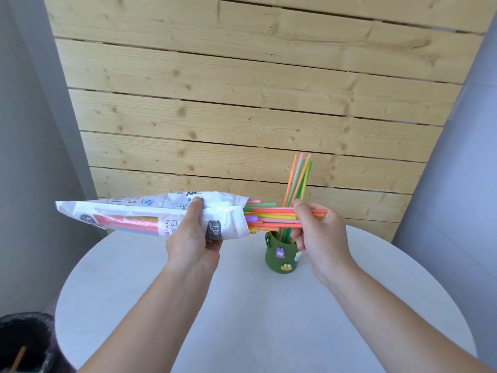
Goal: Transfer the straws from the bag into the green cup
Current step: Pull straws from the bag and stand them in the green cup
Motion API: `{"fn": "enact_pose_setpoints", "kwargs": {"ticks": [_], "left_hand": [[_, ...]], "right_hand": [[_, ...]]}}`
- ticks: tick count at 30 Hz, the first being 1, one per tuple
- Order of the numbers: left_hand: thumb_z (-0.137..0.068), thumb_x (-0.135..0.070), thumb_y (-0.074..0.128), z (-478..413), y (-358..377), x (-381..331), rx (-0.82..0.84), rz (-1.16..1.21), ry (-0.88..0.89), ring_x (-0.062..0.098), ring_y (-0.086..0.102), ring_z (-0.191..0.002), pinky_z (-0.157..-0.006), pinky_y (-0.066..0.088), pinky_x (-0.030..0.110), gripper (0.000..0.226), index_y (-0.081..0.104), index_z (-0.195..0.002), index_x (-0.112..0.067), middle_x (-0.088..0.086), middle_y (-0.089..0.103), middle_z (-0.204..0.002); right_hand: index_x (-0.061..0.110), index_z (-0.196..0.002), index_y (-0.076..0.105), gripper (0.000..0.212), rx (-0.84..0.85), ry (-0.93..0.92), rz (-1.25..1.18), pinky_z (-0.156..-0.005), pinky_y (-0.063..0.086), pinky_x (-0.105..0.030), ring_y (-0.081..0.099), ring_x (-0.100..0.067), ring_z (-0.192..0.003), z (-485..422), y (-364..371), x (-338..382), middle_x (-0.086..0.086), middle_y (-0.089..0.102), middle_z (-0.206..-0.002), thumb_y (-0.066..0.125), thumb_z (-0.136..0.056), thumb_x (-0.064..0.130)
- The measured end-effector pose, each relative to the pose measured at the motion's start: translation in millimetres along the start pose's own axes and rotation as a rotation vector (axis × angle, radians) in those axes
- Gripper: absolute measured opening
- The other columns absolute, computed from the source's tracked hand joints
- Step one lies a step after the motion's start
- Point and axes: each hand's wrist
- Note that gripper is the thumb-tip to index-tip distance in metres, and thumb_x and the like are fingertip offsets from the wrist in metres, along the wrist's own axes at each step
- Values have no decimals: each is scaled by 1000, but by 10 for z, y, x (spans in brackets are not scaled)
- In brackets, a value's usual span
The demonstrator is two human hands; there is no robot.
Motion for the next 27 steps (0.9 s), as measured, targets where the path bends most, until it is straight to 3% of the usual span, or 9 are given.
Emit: {"fn": "enact_pose_setpoints", "kwargs": {"ticks": [6, 9, 16, 21, 27], "left_hand": [[-86, -18, 84, 7, -21, 18, -26, 1, 6, 11, 78, -73, -62, 62, 30, 37, 67, -118, -15, 0, 80, -108], [-86, -19, 84, 8, -30, 22, -29, -2, -3, 11, 78, -74, -62, 63, 30, 36, 67, -118, -15, 0, 80, -108], [-88, -19, 82, -44, -11, -28, -36, 10, -12, 10, 78, -76, -60, 61, 28, 36, 66, -121, -16, -2, 79, -110], [-88, -18, 83, -45, -7, 34, -37, 1, -14, 12, 78, -82, -72, 63, 32, 38, 66, -121, -15, -1, 79, -111], [-88, -18, 82, -54, 23, 53, -37, -5, -22, 13, 77, -85, -66, 62, 30, 40, 65, -124, -14, 0, 79, -112]], "right_hand": [[13, -86, 65, 24, 35, 52, 16, -35, 33, -21, 48, -16, -35, -29, -53, -12, -4, 61, -50, 65, -95, 36], [9, -79, 66, 37, 74, 76, 58, -34, 33, -21, 51, -17, -35, -27, -37, -28, -8, 65, -54, 61, -97, 40], [15, -68, 63, 29, -67, 21, -31, -35, 30, -18, 40, -14, -32, -103, -80, 42, -3, 55, -43, 64, -95, 26], [18, -58, 60, 41, -97, 50, -5, -33, 29, -19, 44, -15, -30, -135, -108, 7, -4, 54, -43, 69, -90, 41], [11, -71, 61, 32, -22, 104, 25, -34, 29, -19, 43, -14, -33, -220, -170, -22, -2, 54, -43, 68, -93, 34]]}}
Point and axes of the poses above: each hand's wrist, its own z-axis away from the middle knuckle, its own y-axis out of the palm, x = y × z
